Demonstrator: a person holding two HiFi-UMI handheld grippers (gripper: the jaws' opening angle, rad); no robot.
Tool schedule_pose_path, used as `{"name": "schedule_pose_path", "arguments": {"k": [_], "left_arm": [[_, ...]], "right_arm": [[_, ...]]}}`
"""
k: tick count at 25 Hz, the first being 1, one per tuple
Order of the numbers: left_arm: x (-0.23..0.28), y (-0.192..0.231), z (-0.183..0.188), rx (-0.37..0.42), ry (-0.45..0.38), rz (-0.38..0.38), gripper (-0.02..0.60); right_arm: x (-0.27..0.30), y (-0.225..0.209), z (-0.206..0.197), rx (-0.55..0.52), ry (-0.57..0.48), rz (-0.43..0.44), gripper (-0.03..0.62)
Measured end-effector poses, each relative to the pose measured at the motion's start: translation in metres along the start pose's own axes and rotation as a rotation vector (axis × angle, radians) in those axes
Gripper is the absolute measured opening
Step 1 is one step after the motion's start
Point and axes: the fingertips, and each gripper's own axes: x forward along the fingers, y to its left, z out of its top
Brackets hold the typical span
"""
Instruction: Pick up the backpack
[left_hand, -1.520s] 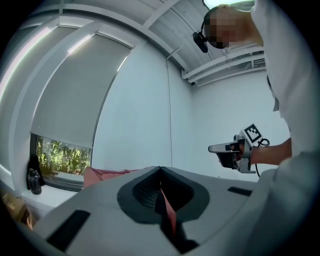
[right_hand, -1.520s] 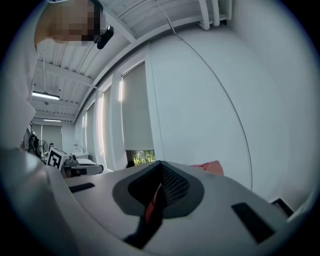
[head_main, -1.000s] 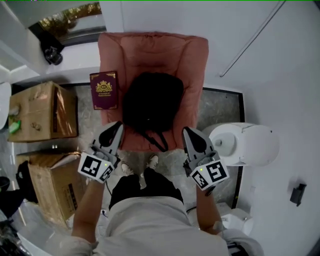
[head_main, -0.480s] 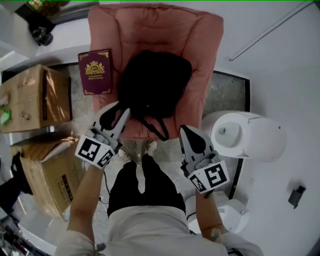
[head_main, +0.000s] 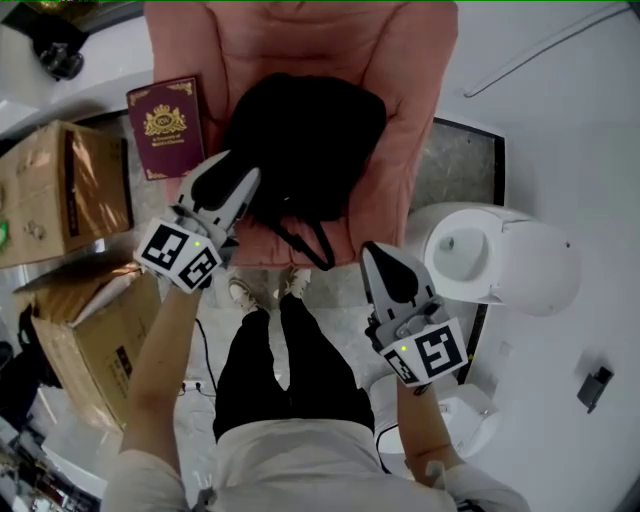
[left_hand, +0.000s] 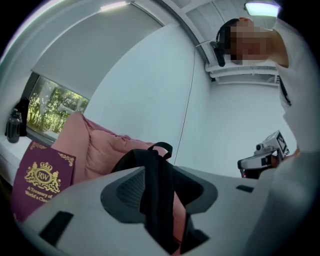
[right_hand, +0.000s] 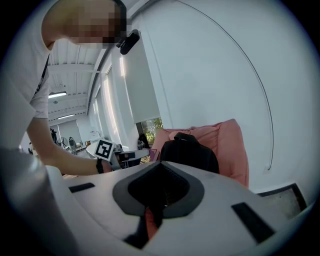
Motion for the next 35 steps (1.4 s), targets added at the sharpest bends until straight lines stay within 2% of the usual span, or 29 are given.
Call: {"name": "schedule_pose_path", "arguments": {"k": [6, 10, 16, 21, 25, 31, 33, 35], "left_arm": [[0.042, 0.013, -0.020, -0.044, 0.048, -0.053, 0.232], [0.059, 0.024, -0.025, -0.140, 0.030, -0.059, 0.262], [0.074, 0.029, -0.022, -0.257, 0.000, -0.139, 0.267], [0.091, 0.020, -0.020, -0.231, 0.035, -0.240, 0.267], [0.107, 0.009, -0.020, -0.245, 0.066, -0.343, 0.265], [0.128, -0.009, -0.016, -0.207, 0.095, -0.465, 0.265], [0.133, -0.007, -0.014, -0.238, 0.095, -0.495, 0.265], [0.137, -0.007, -0.009, -0.315, 0.088, -0.555, 0.264]], "right_arm": [[0.005, -0.001, -0.008, 0.018, 0.014, 0.016, 0.020], [0.005, -0.007, -0.012, 0.029, 0.024, 0.020, 0.020], [0.001, -0.017, -0.015, 0.040, 0.029, 0.016, 0.020], [0.000, -0.023, -0.021, 0.055, 0.044, 0.013, 0.020], [0.002, -0.023, -0.025, 0.063, 0.049, 0.023, 0.020], [0.000, -0.026, -0.026, 0.065, 0.054, 0.020, 0.020], [-0.003, -0.029, -0.027, 0.067, 0.056, 0.014, 0.020], [-0.007, -0.032, -0.030, 0.072, 0.059, 0.007, 0.020]]}}
